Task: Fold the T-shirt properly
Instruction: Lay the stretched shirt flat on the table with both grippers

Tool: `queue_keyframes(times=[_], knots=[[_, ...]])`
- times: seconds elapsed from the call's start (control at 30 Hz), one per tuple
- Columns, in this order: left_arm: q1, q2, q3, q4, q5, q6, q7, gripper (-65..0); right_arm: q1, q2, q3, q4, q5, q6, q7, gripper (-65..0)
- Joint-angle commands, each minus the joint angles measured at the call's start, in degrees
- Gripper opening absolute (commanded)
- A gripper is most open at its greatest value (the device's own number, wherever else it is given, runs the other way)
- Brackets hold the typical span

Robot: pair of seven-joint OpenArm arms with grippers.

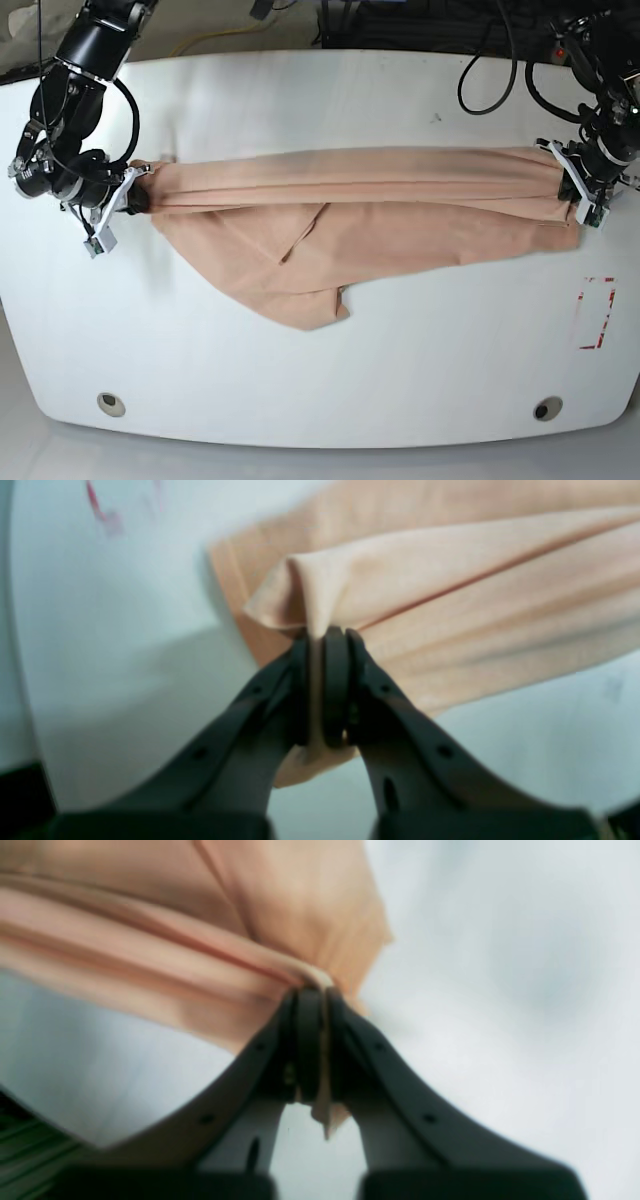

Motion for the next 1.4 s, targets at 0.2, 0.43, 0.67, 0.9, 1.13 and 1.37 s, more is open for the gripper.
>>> queue_keyframes(times=[0.2,0.43,0.67,0.9,1.13,1.37], knots=[[8.40,-4.14,-0.53,1.02,0.12,0.36,-1.86,-43.6,-10.06,4.49,0.55,1.30,8.76,0.06,0.95,-45.8],[14.03,-5.72,-0.53,1.02,-0.24,0.36,-1.77,-27.8,-16.83,7.66,0.55,1.39,16.93,0.06,0.95,-36.6],[18.77,-7.39,-0.53,4.10,-0.32,0.36,-1.77,-27.8,-20.00,10.65,0.55,1.92,23.44,0.06,0.95,-36.6],[13.50,-6.51,-1.58,4.62,-0.24,0.36,-1.77,-33.5,-18.06,11.09,0.55,7.90,28.10,0.06,0.95,-36.5],[6.82,-3.52,3.08,1.90,1.08,0.36,-1.77,-34.7,-9.89,7.48,-0.86,4.73,24.85,0.06,0.95,-36.3],[8.31,-3.52,7.56,-0.21,7.32,0.36,-1.77,-35.0,-5.32,2.12,-5.25,1.04,13.86,0.06,0.95,-36.5]])
